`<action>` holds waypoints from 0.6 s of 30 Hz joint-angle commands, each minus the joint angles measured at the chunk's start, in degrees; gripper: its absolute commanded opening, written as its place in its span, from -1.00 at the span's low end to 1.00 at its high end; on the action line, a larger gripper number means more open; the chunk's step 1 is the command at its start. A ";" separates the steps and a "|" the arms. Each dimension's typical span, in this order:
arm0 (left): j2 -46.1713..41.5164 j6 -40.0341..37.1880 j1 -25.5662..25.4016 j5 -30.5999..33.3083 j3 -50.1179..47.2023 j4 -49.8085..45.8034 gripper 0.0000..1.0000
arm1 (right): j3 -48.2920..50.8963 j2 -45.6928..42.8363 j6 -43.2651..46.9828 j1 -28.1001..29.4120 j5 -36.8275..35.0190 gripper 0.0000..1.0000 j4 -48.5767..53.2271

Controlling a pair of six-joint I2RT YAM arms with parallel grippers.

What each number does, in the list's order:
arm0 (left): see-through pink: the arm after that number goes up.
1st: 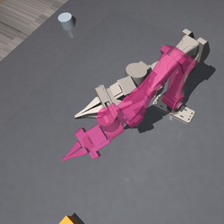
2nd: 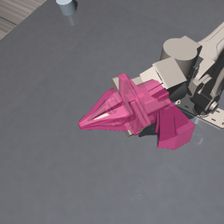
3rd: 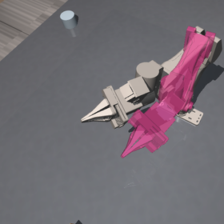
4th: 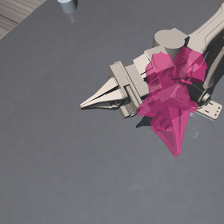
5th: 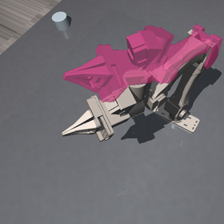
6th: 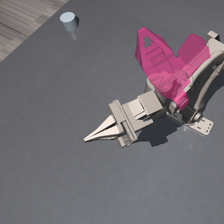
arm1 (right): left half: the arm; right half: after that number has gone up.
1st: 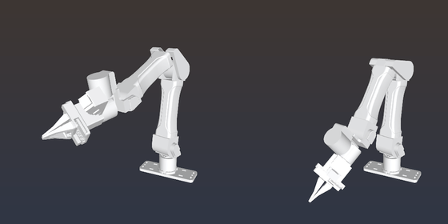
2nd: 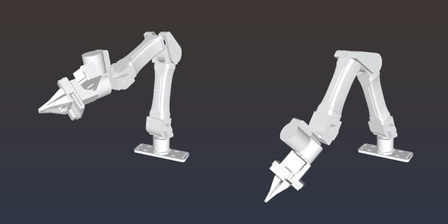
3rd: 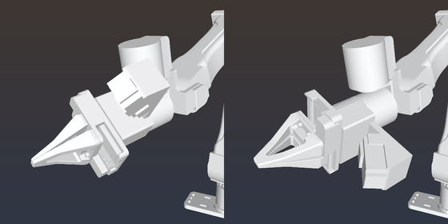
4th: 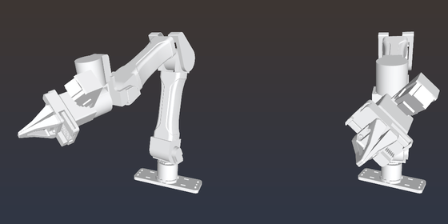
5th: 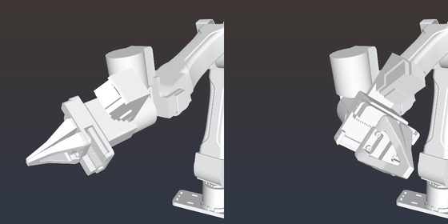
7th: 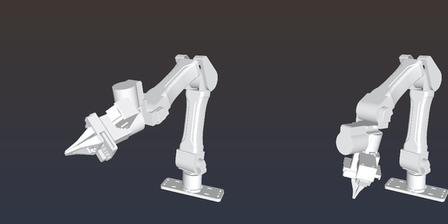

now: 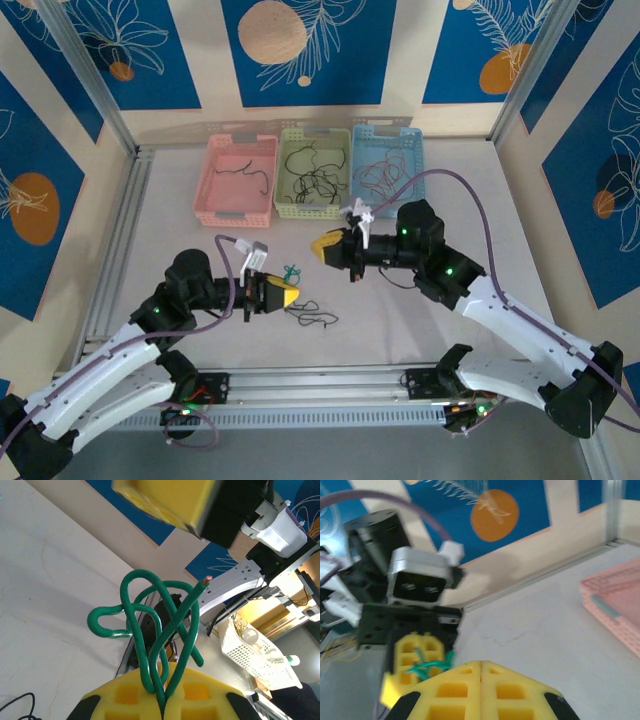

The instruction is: Untangle the cables

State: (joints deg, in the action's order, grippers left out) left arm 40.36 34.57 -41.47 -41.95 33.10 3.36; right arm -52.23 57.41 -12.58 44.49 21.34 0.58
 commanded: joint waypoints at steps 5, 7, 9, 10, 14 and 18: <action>-0.03 -0.99 0.11 -1.21 1.26 -1.42 -1.00 | -1.08 -0.81 19.49 6.95 -3.98 -0.16 7.97; 0.06 -0.99 0.15 -1.16 1.17 -1.64 -1.00 | -0.95 -0.71 21.60 7.14 -4.91 -0.14 7.39; 0.22 -0.98 0.13 -1.29 1.17 -1.77 -1.00 | -1.03 -0.33 22.58 7.19 -5.78 -0.14 6.74; 0.33 -1.06 0.13 -1.36 1.32 -1.99 -1.00 | -1.33 0.08 23.13 7.26 -6.32 -0.14 6.51; 0.66 -1.38 0.14 -1.51 1.88 -2.97 -1.00 | -3.00 1.77 25.89 7.87 -8.12 -0.15 7.83; 0.60 -1.61 0.16 -1.29 2.01 -3.26 -1.00 | -4.01 2.79 27.59 8.55 -7.68 -0.24 8.65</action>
State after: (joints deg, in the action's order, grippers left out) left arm 41.06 34.11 -41.47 -41.98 33.30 0.67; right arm -54.15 59.92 11.81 52.36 14.46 8.08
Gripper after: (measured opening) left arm 0.071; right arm 0.386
